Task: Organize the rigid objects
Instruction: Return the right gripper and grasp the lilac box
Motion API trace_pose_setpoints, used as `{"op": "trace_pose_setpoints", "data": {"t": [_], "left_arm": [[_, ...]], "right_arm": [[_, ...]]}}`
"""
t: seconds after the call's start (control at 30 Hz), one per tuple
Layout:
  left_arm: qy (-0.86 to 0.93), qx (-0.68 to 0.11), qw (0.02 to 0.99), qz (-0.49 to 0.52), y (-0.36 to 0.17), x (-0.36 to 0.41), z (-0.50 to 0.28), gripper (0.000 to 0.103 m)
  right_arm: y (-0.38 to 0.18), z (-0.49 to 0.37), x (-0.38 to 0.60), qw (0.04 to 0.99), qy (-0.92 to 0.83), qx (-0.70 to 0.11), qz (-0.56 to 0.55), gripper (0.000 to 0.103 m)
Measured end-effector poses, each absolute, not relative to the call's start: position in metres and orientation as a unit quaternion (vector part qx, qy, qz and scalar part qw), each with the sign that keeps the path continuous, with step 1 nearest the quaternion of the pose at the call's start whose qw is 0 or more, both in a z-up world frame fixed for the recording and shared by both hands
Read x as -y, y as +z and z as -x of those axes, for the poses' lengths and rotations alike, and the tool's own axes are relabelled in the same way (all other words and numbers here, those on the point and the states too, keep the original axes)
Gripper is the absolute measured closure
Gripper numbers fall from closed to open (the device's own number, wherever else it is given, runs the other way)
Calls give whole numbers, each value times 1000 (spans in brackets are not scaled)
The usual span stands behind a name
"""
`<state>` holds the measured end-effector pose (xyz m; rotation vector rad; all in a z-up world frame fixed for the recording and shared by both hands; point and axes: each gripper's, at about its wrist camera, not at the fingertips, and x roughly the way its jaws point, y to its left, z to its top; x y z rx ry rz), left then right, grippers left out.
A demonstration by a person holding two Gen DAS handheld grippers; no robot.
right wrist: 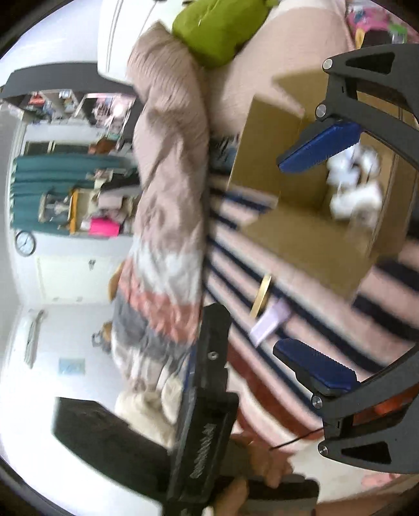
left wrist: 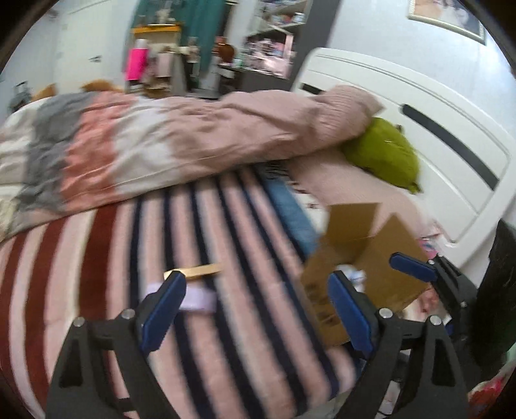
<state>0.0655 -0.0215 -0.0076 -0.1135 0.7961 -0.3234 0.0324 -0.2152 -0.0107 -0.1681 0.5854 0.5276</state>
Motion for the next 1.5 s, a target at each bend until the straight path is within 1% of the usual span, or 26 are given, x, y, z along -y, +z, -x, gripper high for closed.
{"op": "trace_pose_setpoints", "data": {"t": [0.1, 0.2, 0.3, 0.37, 0.6, 0.8, 0.9, 0.97, 1.03, 1.13, 1.23, 1.37, 1.5], "left_arm": [[-119, -389, 912, 52, -27, -17, -52, 15], [-94, -397, 911, 60, -52, -50, -45, 15], [-78, -413, 904, 79, -80, -78, -44, 16], [-68, -421, 899, 94, -97, -96, -43, 15], [-51, -430, 893, 124, -132, -122, -44, 15], [-42, -441, 886, 135, -154, -137, -52, 15], [-40, -444, 885, 138, -159, -139, -56, 15], [-40, -444, 884, 138, -160, -140, -58, 15], [-41, -443, 885, 140, -160, -140, -58, 15], [-40, -442, 884, 145, -158, -140, -58, 15], [-43, -440, 886, 142, -154, -136, -55, 15], [-48, -436, 888, 137, -147, -129, -53, 15], [-53, -434, 890, 129, -142, -126, -53, 15]], "right_arm": [[-22, -36, 179, 903, 293, -307, 71, 0], [-42, -38, 143, 893, 314, -313, 77, 0], [-66, -43, 113, 897, 299, -307, 107, 0], [-89, -54, 99, 894, 293, -323, 106, 0], [-153, -94, 91, 878, 273, -382, 95, 0], [-181, -123, 95, 876, 244, -407, 85, 0], [-187, -135, 92, 871, 256, -412, 75, 10], [-187, -139, 88, 862, 281, -415, 72, 22], [-186, -142, 84, 859, 296, -411, 76, 26], [-187, -149, 80, 864, 294, -398, 95, 26], [-185, -148, 83, 850, 321, -407, 91, 46], [-178, -127, 87, 827, 383, -403, 84, 49], [-183, -137, 80, 839, 350, -402, 106, 48]]}}
